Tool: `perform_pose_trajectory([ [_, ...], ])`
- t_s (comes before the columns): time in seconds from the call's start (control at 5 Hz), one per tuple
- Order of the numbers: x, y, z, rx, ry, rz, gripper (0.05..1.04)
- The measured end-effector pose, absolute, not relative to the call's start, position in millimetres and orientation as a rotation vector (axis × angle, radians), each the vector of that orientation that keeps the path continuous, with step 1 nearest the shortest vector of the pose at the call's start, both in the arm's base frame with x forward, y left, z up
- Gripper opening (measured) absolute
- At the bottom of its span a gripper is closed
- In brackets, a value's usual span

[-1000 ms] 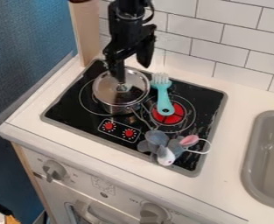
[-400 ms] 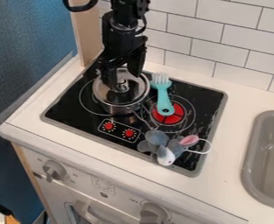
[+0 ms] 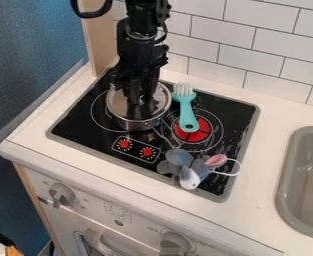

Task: Took the lid from the silver pot and put it on the top right side of the stove

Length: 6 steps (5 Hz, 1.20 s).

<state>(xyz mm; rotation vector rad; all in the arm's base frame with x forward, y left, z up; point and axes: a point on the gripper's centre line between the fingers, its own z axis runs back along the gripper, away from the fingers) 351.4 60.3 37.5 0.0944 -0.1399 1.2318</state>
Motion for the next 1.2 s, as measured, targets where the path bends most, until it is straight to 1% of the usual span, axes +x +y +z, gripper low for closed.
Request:
perform_pose_trajectory([
  [0.2, 351, 58, 39, 0.079, -0.136, 1.237, 0.279],
  [0.4, 346, 58, 44, 0.071, -0.056, 1.214, 0.278],
  [0.6, 345, 60, 60, 0.073, -0.084, 1.224, 0.278],
  [0.8, 347, 56, 96, 0.023, -0.172, 1.216, 0.278],
  [1.0, 344, 21, 112, -0.050, -0.194, 1.110, 0.278],
  [1.2, 343, -17, 115, -0.092, -0.174, 1.001, 0.278],
])
